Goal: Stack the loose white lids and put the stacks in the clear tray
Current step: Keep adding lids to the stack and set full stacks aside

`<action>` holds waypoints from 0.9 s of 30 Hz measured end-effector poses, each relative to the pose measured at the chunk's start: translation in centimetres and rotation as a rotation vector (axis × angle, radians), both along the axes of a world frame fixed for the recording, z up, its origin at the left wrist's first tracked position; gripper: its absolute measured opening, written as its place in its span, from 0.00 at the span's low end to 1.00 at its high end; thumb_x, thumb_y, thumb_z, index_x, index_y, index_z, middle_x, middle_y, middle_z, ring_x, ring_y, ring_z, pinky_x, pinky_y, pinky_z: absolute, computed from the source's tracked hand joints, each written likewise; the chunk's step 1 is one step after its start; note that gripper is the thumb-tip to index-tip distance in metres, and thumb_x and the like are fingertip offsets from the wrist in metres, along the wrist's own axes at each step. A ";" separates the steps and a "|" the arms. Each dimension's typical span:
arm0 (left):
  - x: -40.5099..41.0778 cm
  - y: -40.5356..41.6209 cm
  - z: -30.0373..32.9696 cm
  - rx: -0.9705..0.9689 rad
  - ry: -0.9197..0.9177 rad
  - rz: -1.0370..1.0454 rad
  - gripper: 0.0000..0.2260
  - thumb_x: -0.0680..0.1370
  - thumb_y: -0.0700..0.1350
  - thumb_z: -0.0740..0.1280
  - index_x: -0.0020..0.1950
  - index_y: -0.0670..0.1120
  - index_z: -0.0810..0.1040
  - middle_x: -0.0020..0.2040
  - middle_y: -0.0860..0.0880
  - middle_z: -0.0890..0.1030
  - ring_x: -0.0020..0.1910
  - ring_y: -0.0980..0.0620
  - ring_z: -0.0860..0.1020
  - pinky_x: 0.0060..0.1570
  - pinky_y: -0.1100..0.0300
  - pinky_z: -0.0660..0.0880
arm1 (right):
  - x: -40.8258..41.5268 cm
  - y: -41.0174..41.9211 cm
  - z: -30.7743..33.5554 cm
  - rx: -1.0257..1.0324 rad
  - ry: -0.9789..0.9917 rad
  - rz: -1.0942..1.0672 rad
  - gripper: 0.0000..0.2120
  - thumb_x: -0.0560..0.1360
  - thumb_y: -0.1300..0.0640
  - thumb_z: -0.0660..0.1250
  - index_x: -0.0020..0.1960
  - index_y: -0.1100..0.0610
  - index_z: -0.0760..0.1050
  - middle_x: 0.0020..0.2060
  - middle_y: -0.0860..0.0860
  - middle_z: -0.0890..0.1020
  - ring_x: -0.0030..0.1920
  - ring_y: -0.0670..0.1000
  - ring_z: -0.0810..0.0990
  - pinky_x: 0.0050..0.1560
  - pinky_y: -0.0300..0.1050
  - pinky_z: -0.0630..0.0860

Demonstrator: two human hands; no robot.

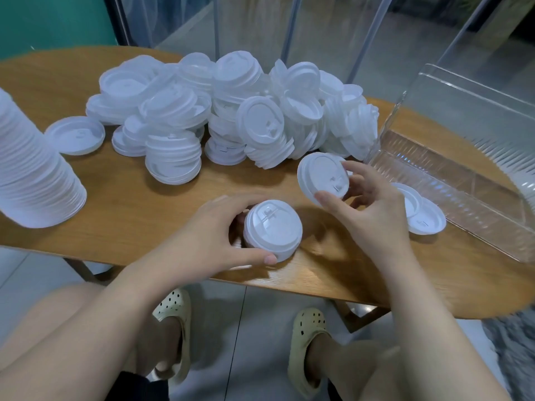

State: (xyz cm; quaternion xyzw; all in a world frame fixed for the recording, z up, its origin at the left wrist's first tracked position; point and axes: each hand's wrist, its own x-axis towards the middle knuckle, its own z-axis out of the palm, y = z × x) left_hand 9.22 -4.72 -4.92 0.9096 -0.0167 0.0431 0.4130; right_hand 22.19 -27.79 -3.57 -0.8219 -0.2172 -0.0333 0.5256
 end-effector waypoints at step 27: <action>0.2 -0.1 -0.2 -0.072 0.018 0.021 0.34 0.63 0.54 0.85 0.67 0.58 0.78 0.56 0.65 0.81 0.59 0.66 0.76 0.54 0.75 0.68 | -3.1 2.1 -0.5 -0.257 -0.054 0.423 0.26 0.65 0.36 0.76 0.60 0.42 0.78 0.54 0.39 0.82 0.56 0.44 0.79 0.50 0.30 0.73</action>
